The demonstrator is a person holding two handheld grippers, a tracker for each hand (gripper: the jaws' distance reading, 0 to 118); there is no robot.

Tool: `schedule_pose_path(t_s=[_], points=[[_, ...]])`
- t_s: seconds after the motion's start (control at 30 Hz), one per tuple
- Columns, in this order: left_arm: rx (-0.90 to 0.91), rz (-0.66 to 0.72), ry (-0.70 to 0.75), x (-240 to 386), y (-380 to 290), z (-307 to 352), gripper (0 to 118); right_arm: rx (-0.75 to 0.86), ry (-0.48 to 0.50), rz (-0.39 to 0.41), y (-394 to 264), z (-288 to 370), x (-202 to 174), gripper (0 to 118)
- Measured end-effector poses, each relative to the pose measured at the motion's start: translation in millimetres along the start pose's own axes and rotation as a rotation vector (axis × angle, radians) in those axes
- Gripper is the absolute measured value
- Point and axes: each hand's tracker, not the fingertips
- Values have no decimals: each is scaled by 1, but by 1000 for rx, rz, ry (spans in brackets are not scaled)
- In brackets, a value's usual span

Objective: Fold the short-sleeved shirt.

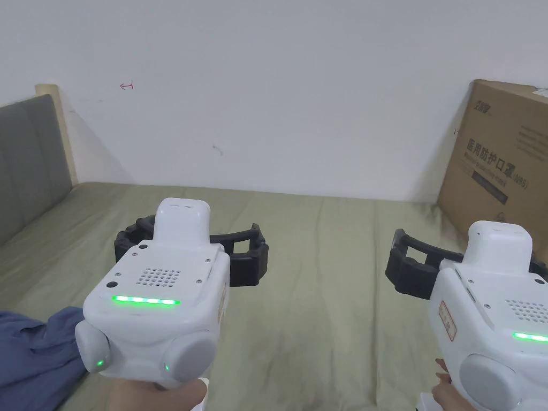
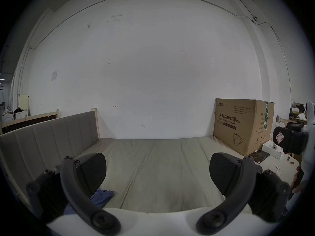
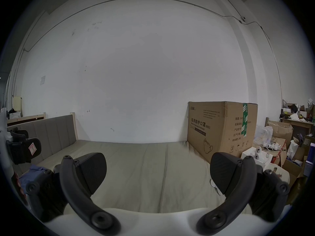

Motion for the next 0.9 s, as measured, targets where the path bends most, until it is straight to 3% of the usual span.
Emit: schedule_pose_path(t_s=[0.9], points=[[3, 32, 3, 0, -1, 6, 118, -16, 3, -34, -1, 2, 3, 118]])
